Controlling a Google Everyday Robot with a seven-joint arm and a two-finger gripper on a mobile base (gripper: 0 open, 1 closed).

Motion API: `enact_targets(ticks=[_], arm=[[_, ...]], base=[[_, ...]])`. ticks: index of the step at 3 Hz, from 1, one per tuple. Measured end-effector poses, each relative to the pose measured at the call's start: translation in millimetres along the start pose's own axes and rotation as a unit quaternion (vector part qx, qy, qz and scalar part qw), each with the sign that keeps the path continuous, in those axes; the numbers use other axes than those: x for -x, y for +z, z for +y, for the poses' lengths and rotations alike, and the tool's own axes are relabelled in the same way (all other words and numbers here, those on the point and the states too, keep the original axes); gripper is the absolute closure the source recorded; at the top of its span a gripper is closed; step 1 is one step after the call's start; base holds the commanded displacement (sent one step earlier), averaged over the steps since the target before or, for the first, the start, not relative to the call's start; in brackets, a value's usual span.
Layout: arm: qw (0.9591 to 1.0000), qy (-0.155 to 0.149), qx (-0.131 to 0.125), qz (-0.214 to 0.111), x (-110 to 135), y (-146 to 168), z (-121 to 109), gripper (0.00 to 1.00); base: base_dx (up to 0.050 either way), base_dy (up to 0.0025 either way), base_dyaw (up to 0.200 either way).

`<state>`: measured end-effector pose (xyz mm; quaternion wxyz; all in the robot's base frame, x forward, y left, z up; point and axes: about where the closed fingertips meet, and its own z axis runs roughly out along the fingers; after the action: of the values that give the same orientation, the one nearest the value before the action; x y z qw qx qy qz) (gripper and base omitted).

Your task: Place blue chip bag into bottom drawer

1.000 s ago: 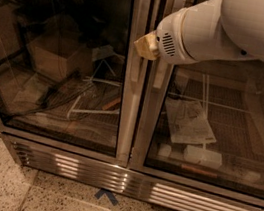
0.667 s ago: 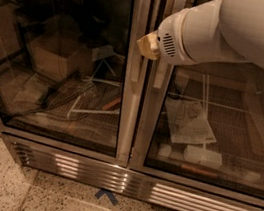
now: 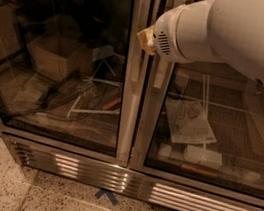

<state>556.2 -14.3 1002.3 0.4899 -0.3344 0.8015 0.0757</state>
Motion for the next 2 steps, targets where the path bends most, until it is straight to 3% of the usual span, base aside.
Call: enact_targets(ticks=[1,2], arm=[[0.9992,-0.008,-0.033,-0.021,7.6,-1.8,-2.5,1.0],[0.9958,-0.005,-0.081,-0.042,15.3,-5.7,-6.7,1.0]], base=[[0.0,0.0,0.0],[0.0,0.0,0.0]])
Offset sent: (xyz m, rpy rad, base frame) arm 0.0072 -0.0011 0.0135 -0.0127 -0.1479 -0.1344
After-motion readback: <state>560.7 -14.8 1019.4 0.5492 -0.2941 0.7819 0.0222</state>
